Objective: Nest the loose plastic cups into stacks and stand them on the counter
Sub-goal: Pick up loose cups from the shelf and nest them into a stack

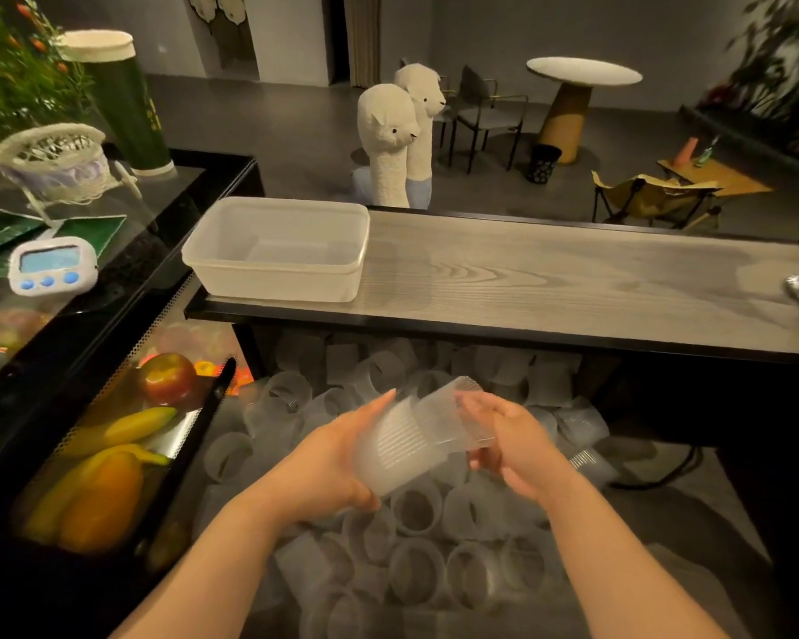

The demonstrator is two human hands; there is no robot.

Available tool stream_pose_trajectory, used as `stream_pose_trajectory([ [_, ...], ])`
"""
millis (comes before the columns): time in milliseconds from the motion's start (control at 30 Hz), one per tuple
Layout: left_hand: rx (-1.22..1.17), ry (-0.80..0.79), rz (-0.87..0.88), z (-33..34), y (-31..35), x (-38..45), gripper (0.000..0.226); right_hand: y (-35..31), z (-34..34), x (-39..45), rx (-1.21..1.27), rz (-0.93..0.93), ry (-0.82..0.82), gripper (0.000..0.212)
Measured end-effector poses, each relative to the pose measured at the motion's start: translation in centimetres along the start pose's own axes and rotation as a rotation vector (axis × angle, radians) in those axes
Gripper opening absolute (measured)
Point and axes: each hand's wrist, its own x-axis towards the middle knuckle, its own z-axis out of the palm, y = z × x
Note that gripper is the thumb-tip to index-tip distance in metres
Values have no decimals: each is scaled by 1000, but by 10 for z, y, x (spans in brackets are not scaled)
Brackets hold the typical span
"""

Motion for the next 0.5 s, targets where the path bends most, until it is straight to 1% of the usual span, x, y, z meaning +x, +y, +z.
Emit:
stream_pose_trajectory([
  [133,15,-28,25,-5,1,-2,121,1,-2,-7,-73,22,-109,24],
  [233,9,-45,22,-5,2,-4,121,1,0,-6,-139,68,-135,23],
  [300,0,-49,29,-5,2,-5,120,-3,-2,-8,-122,74,-156,25],
  [400,6,-73,64,-4,6,-3,119,-8,-11,-13,-21,62,-201,30],
  [500,-21,-104,91,-3,14,-4,119,-4,-15,-14,-102,90,-244,28],
])
